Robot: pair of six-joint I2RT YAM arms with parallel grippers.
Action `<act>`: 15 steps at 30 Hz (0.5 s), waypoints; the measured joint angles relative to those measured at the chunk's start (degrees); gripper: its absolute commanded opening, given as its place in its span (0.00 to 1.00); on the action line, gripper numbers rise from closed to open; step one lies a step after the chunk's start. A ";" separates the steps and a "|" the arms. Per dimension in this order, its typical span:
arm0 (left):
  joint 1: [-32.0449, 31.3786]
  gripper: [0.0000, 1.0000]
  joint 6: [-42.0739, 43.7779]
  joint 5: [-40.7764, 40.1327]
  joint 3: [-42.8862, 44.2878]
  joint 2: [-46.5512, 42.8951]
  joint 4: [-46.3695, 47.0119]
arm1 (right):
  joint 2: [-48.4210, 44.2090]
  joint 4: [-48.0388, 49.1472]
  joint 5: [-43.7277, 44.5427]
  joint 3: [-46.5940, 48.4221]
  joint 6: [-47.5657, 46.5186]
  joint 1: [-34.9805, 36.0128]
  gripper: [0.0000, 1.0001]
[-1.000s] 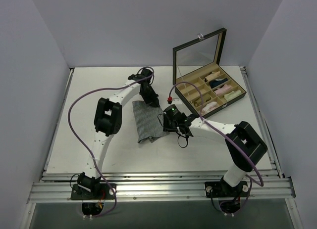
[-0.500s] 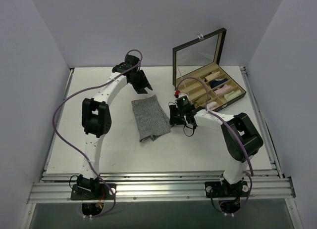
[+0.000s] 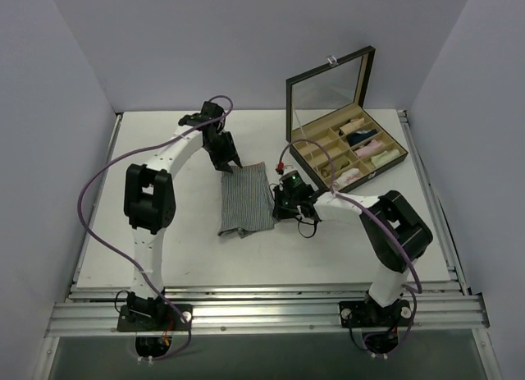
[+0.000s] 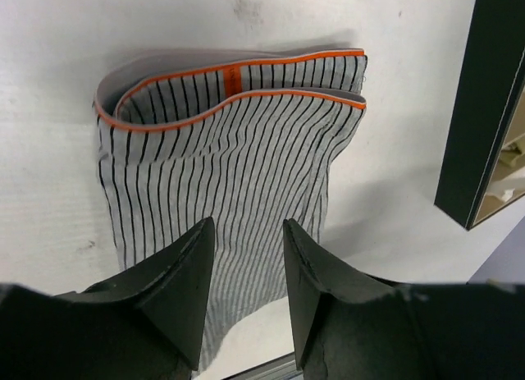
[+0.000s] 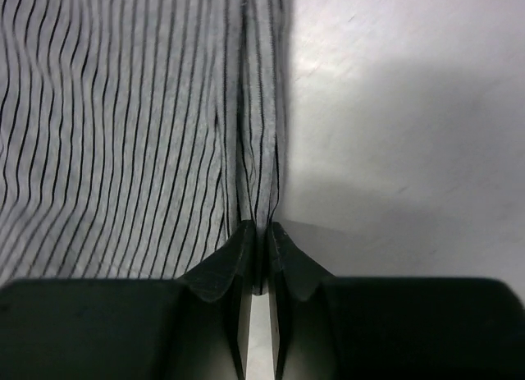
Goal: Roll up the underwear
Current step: Fold the underwear
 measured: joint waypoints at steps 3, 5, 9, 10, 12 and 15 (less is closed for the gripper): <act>-0.96 0.48 0.90 0.55 -4.20 -3.37 -0.04 | -2.45 1.27 0.92 -3.50 3.67 4.42 0.05; -1.73 0.49 1.25 0.85 -5.60 -5.01 -0.04 | -3.58 2.16 1.73 -5.22 6.12 7.58 0.05; -3.43 0.51 2.05 1.16 -7.96 -7.13 0.24 | -4.22 3.96 2.89 -6.80 10.64 12.20 0.05; -3.82 0.51 2.32 1.44 -8.66 -7.32 0.55 | -4.33 4.79 3.30 -7.28 11.80 12.81 0.05; -4.66 0.53 2.71 2.03 -9.84 -7.39 1.20 | -4.81 6.16 4.11 -8.35 13.46 13.31 0.09; -6.05 0.55 3.39 2.60 -10.93 -7.39 1.81 | -6.10 7.78 4.94 -10.36 15.87 13.75 0.18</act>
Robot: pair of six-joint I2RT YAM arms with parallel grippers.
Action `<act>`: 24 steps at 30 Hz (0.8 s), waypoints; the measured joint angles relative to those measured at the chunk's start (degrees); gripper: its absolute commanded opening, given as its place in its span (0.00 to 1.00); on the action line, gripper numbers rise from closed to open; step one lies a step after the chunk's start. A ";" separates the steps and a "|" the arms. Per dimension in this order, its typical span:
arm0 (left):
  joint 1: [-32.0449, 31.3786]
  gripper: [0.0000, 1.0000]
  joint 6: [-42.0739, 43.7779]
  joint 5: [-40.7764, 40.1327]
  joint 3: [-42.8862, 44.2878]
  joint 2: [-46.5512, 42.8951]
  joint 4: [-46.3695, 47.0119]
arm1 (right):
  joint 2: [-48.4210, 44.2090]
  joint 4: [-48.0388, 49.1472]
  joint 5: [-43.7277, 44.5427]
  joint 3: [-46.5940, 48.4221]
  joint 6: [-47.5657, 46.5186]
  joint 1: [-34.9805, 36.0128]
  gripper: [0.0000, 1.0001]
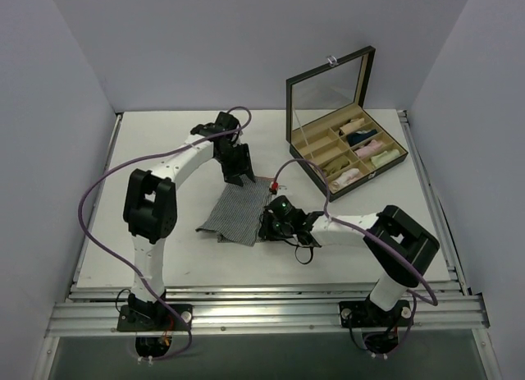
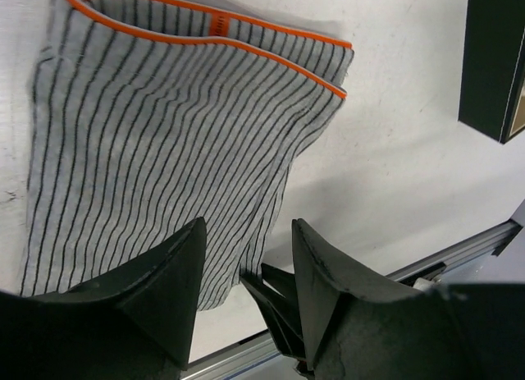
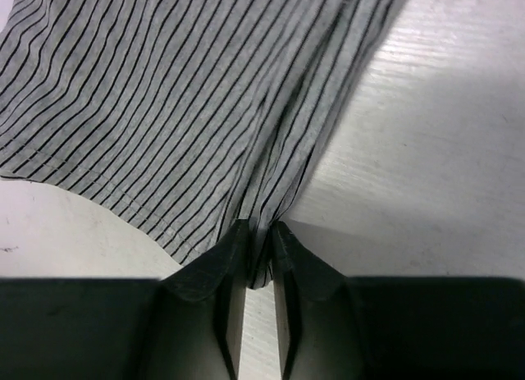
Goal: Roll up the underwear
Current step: Fold the underwear
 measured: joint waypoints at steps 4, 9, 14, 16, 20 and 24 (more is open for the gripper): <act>-1.79 0.56 1.25 0.09 0.04 0.09 0.48 | -2.82 1.38 1.36 -3.30 2.21 0.07 0.25; -3.54 0.56 2.38 0.09 2.01 2.38 0.48 | -5.31 2.14 1.75 -5.53 3.87 0.17 0.25; -4.26 0.56 2.99 0.09 5.55 5.75 -0.07 | -5.81 4.04 1.79 -7.41 4.94 0.44 0.21; -4.42 0.56 3.21 0.09 6.54 6.69 -0.15 | -5.81 4.81 1.77 -8.07 5.53 0.44 0.19; -4.87 0.55 3.63 0.11 8.72 8.07 -1.01 | -5.81 6.16 1.46 -8.74 6.01 0.44 0.19; -5.55 0.55 3.85 0.13 9.79 8.81 -1.40 | -5.79 7.96 1.03 -9.55 6.38 0.44 0.16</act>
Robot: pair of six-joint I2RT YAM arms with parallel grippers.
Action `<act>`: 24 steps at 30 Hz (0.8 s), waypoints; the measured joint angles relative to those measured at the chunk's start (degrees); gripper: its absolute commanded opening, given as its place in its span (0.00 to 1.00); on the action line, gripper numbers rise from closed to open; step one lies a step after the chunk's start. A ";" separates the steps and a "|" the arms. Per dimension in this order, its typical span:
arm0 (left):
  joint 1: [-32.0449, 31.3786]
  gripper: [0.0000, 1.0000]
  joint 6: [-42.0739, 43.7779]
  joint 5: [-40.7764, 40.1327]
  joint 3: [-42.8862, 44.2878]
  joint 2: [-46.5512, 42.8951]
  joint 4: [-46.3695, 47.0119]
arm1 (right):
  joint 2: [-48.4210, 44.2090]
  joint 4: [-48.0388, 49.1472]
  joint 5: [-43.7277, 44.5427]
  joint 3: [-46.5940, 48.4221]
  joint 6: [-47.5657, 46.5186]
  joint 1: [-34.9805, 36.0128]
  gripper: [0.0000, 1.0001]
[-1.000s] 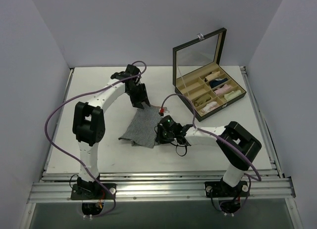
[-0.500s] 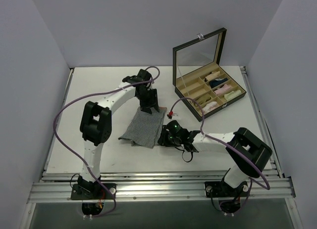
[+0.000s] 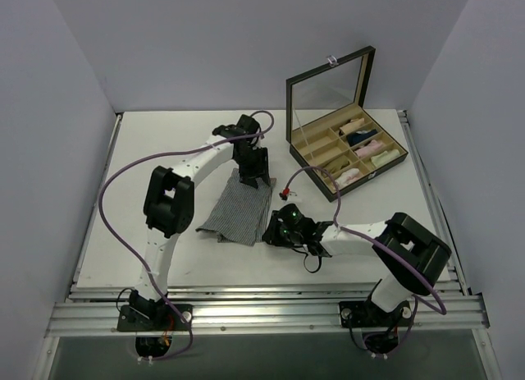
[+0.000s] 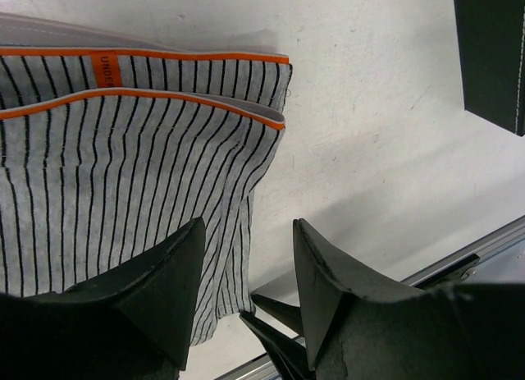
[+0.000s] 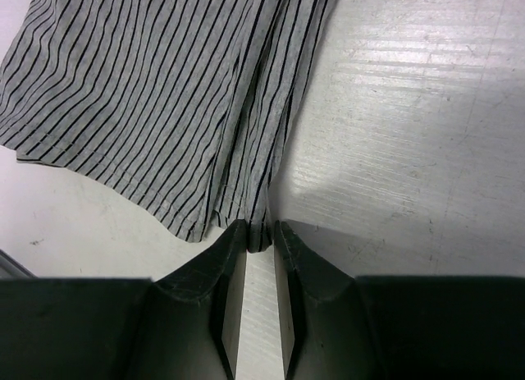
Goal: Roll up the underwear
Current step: Fold the underwear
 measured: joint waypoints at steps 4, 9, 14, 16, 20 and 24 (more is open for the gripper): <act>-0.74 0.56 0.00 0.00 0.85 1.05 -0.61 | 0.13 0.66 -0.09 -0.20 0.20 0.00 0.16; -1.84 0.56 0.26 -0.17 4.35 3.72 -1.42 | 0.35 0.87 -0.44 -0.20 0.20 0.00 0.15; -2.62 0.52 0.42 -0.35 5.40 5.05 -1.92 | 0.46 1.09 -0.48 -0.20 0.17 0.00 0.14; -2.75 0.50 0.39 -0.61 5.68 5.64 -2.32 | 0.52 1.11 -0.48 -0.20 0.17 0.00 0.13; -2.78 0.37 0.22 -1.53 6.91 7.06 -3.28 | 0.66 1.16 -0.55 -0.20 0.15 0.00 0.11; -2.71 0.13 -0.17 -2.56 7.61 7.56 -3.82 | 0.85 1.53 -0.74 -0.20 0.15 0.00 0.09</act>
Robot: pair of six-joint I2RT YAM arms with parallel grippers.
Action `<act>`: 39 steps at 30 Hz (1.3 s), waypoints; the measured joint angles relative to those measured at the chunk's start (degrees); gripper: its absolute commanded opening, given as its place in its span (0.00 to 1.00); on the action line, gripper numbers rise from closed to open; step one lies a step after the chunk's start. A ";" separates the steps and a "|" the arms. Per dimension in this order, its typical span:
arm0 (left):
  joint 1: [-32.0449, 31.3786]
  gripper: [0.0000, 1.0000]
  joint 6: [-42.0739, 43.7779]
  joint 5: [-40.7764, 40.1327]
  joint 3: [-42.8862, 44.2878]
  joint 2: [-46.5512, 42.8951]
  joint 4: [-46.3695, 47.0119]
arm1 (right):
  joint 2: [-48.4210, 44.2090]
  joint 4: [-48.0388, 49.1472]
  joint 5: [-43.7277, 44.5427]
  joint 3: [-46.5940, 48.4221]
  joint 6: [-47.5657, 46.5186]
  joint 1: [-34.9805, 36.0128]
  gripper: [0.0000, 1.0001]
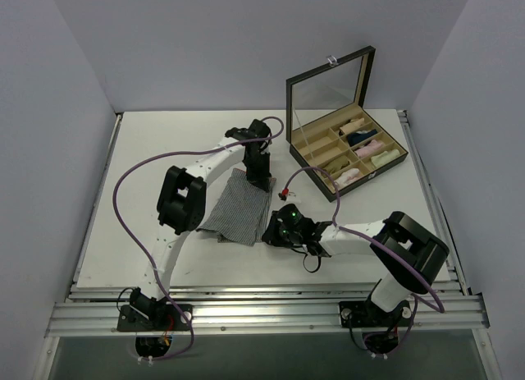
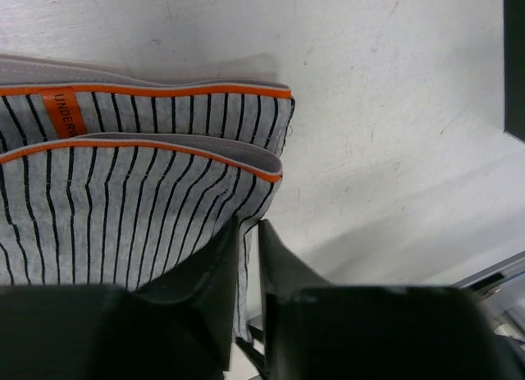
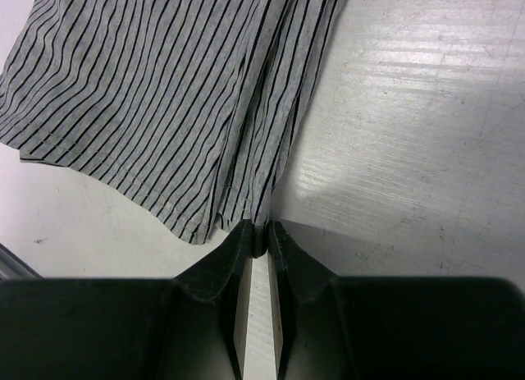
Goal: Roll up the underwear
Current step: Fold the underwear
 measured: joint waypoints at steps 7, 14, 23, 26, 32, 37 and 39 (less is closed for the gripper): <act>0.31 0.02 -0.15 -0.74 1.03 0.15 -0.24 | 0.07 0.04 -0.17 0.00 0.00 0.00 0.08; 0.44 0.34 -0.42 -1.53 1.40 0.15 -0.22 | 0.07 0.04 -0.17 0.00 0.00 0.00 0.07; 0.44 0.50 -0.76 -1.73 1.60 0.24 -0.15 | 0.09 0.04 -0.22 -0.04 0.02 0.00 0.07; 0.44 0.36 -0.85 -1.53 1.60 0.61 -0.02 | 0.09 0.04 -0.22 -0.04 0.00 0.00 0.07; 0.55 0.02 -1.55 -1.11 2.14 2.43 0.00 | 0.26 0.13 -0.26 -0.04 0.00 0.00 0.00; 1.36 0.02 -3.89 0.63 3.23 2.91 0.15 | 0.57 0.81 -0.50 -0.04 0.00 0.00 0.00; 1.95 0.02 -5.38 1.57 3.41 2.91 0.83 | 0.59 0.85 -0.55 -0.04 0.00 0.00 0.00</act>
